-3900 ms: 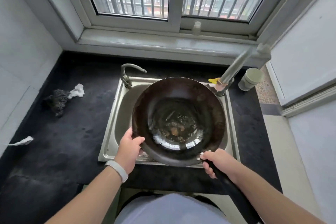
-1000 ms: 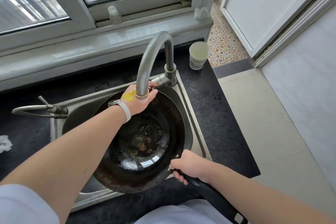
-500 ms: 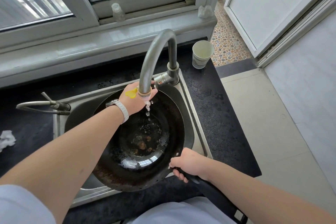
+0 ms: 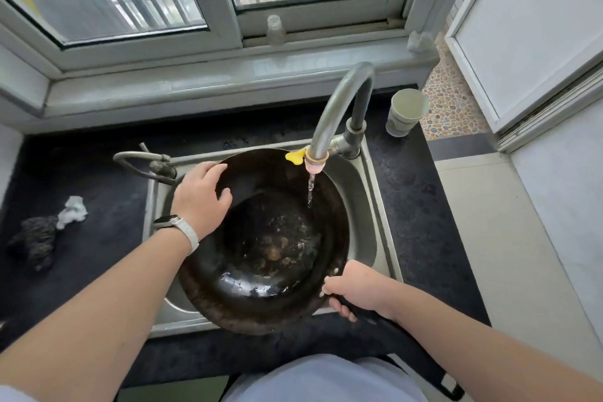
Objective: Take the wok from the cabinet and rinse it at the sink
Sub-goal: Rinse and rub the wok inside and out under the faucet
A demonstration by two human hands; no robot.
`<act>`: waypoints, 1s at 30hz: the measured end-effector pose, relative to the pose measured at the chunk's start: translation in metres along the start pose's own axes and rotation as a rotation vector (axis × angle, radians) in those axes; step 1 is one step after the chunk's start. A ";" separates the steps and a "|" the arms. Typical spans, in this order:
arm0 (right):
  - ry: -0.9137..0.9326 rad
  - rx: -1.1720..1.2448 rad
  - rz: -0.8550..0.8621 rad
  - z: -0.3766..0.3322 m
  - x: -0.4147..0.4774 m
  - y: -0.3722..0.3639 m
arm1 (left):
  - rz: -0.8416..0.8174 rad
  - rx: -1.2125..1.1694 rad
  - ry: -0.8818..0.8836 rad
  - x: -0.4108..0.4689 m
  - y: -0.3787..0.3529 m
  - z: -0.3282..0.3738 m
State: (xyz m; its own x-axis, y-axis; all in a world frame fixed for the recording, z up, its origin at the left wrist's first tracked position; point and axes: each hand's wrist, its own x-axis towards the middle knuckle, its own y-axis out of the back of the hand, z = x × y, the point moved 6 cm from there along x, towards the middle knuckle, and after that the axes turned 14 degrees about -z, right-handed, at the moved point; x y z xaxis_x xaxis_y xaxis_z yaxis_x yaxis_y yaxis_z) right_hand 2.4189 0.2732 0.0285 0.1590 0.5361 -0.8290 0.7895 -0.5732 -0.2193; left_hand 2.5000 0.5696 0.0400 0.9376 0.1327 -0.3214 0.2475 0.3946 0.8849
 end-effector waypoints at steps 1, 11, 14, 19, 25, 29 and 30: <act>0.003 -0.017 0.008 -0.001 0.001 0.000 | 0.028 -0.031 0.029 -0.008 0.001 -0.010; 0.031 -0.019 0.082 -0.014 -0.002 0.001 | 0.069 -0.722 0.399 -0.073 -0.024 -0.085; 0.054 -0.020 0.124 -0.019 -0.007 0.004 | 0.031 -0.891 0.361 -0.077 -0.040 -0.087; 0.065 -0.010 0.192 -0.023 -0.017 0.009 | 0.027 -0.985 0.331 -0.074 -0.053 -0.071; 0.038 0.020 0.263 -0.012 -0.036 0.008 | -0.020 -1.152 0.299 -0.061 -0.076 -0.062; 0.044 -0.007 0.324 -0.002 -0.045 0.009 | -0.059 -1.188 0.312 -0.059 -0.089 -0.050; 0.043 -0.013 0.340 0.001 -0.046 0.009 | -0.068 -1.192 0.313 -0.059 -0.092 -0.047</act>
State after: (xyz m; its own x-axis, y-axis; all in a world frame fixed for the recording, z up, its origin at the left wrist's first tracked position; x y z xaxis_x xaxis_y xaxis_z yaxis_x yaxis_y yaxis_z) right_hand 2.4179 0.2432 0.0643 0.4391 0.3412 -0.8311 0.6941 -0.7162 0.0727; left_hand 2.4107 0.5688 -0.0381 0.7924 0.2266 -0.5664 -0.2374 0.9698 0.0559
